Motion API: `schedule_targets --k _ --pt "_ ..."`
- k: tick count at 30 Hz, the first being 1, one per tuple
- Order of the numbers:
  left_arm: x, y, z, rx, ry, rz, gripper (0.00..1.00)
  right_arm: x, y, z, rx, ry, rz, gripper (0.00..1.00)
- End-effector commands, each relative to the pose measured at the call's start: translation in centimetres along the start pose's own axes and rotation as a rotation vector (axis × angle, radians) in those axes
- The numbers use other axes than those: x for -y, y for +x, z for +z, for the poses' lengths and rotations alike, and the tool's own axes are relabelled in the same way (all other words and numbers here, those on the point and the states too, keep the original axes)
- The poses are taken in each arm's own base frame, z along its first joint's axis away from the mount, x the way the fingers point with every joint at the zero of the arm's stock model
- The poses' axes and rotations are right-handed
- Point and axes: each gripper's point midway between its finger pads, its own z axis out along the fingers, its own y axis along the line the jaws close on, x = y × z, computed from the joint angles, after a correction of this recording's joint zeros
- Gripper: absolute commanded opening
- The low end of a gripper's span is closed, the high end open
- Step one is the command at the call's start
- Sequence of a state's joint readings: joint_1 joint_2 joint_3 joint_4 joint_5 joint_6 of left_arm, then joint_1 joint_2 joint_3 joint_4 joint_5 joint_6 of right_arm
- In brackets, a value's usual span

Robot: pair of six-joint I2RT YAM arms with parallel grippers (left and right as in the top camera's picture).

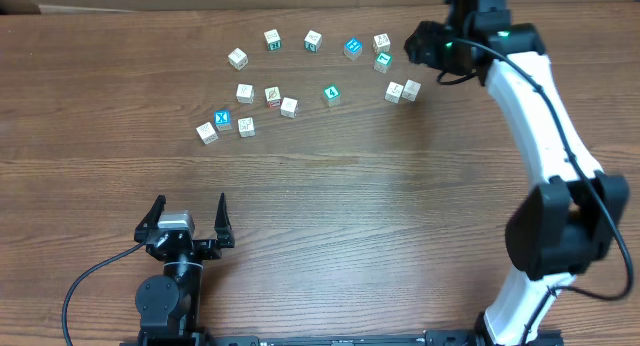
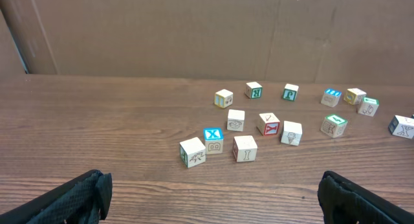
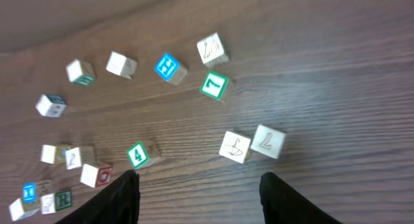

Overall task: Form a horizontal line
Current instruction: 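Reach the right gripper over the right-side blocks near the arc end, then lower the right gripper onto the umbrella-picture block and close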

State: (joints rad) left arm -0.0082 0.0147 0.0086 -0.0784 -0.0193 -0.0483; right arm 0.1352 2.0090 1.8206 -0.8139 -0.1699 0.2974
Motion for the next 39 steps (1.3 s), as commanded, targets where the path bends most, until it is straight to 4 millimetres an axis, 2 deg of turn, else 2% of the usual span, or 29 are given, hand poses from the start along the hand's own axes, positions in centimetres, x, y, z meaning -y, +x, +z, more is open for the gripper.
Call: schedule_targets --k 1,4,8,14,20,32,39 --pt "0.0 -0.1 0.0 0.009 0.0 0.019 1.0 -0.4 0.4 2.3 -0.015 0.007 0.016 0.52" --pt "0.0 -0.1 0.0 0.01 0.0 0.019 1.0 0.2 1.5 4.6 -0.041 0.039 0.071 0.52" --pt "0.0 -0.1 0.0 0.009 0.0 0.019 1.0 0.8 2.7 6.8 -0.075 0.07 0.1 0.52" --pt "0.0 -0.1 0.0 0.009 0.0 0.019 1.0 1.4 3.5 9.1 -0.088 0.088 0.11 0.53" --pt "0.0 -0.1 0.0 0.009 0.0 0.019 1.0 2.2 3.9 11.0 -0.082 0.112 0.149 0.59" --pt "0.0 -0.1 0.0 0.009 0.0 0.019 0.99 2.9 5.1 11.5 -0.119 0.133 0.154 0.59" --pt "0.0 -0.1 0.0 0.009 0.0 0.019 1.0 3.4 6.8 11.1 -0.181 0.167 0.189 0.6"
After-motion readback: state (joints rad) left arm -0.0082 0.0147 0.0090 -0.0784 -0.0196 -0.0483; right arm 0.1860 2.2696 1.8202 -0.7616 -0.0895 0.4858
